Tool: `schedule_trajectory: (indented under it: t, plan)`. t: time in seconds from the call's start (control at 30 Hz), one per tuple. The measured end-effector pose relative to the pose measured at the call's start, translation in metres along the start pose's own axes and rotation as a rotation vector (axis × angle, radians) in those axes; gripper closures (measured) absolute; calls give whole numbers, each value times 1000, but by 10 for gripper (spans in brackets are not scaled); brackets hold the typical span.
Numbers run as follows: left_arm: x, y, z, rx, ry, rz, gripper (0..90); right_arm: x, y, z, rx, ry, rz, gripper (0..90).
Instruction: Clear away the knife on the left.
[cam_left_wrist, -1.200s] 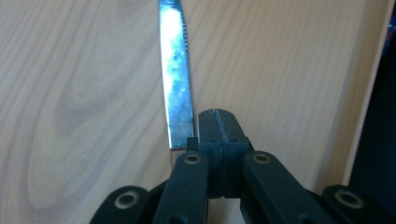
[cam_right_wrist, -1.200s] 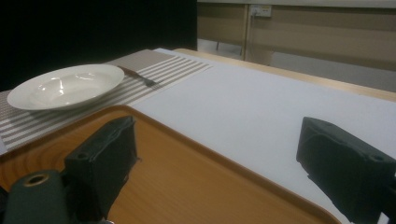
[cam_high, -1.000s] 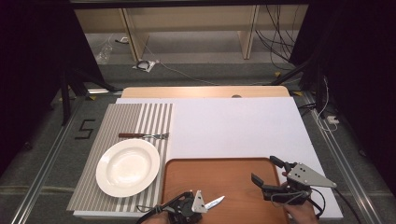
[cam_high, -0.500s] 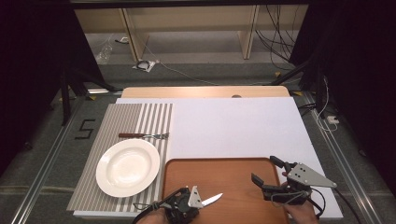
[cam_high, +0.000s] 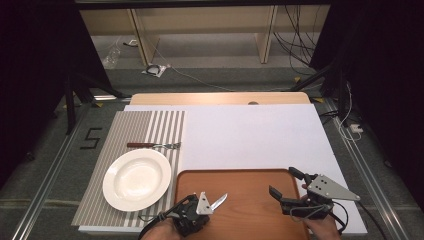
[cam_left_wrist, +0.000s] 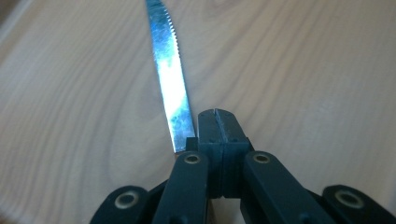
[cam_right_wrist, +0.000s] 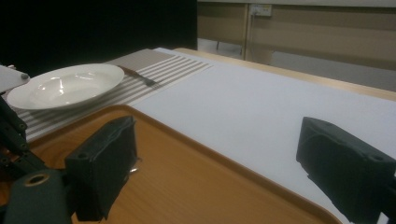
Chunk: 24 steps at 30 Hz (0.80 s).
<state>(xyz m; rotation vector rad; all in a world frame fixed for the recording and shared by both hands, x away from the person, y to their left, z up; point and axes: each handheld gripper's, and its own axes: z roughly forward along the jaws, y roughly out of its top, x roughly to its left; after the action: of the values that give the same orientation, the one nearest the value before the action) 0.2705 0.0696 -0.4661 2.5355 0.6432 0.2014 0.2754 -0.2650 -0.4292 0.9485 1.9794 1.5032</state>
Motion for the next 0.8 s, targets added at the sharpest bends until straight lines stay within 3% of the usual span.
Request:
schedule_trajectory:
  t: [0.43,0.8]
  plan:
    - [12,-5,0,14,55,-22,891,0,0,0,-5,1,-1,132]
    - [18,-10,-4,39,44,-43,891,0,0,0,-7,1,-3,132]
